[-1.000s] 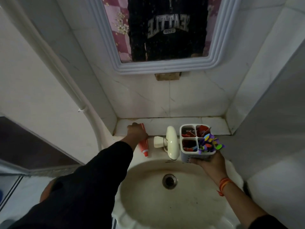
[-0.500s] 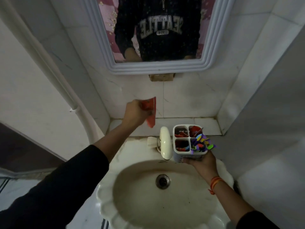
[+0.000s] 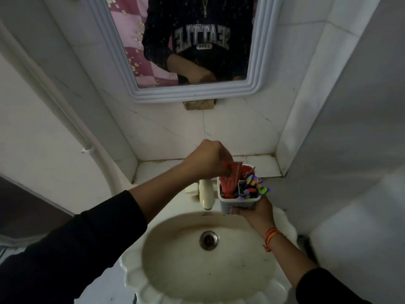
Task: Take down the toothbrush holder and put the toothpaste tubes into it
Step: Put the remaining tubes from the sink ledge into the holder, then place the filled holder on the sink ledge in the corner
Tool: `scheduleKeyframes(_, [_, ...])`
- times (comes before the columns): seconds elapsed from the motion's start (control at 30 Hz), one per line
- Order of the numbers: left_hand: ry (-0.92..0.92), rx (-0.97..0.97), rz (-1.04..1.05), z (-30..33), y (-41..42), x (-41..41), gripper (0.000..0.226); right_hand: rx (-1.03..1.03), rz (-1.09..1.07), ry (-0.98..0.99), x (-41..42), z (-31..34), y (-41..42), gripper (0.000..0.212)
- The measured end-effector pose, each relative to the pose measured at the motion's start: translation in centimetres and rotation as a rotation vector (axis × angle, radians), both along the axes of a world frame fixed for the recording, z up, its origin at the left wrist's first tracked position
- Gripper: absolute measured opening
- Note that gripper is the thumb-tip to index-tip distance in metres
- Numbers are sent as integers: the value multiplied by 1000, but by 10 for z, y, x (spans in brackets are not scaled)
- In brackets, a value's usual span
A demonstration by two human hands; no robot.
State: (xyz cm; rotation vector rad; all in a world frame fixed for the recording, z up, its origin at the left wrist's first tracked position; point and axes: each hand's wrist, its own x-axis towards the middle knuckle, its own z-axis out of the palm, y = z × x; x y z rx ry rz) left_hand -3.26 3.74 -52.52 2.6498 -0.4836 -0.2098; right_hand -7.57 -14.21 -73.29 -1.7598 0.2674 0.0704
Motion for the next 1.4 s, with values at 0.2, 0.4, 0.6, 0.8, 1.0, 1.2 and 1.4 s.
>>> scheduleKeyframes(0.2, [53, 216, -35, -12, -12, 4, 22, -17, 1, -9, 0, -2, 0, 90])
scheduleKeyframes(0.4, [175, 348, -53, -7, -23, 17, 28, -21, 33, -30, -1, -4, -2, 88])
scheduleKeyframes(0.6, [266, 235, 167, -14, -12, 60, 52, -15, 51, -64, -7, 3, -2, 79])
scheduleKeyframes(0.8, [556, 173, 200, -45, -32, 68, 37, 26, -5, -65, -14, -5, -4, 63])
scheduleKeyframes(1.0, [584, -18, 371, -36, -43, 88, 34, 48, -40, -131, 15, 15, -23, 61])
scheduleKeyframes(1.2, [562, -485, 585, -38, -77, 113, 30, -43, -82, -186, 71, 38, -58, 74])
scheduleKeyframes(1.4, [693, -800, 654, -49, -99, 113, 27, -180, -143, -77, 95, 33, -80, 71])
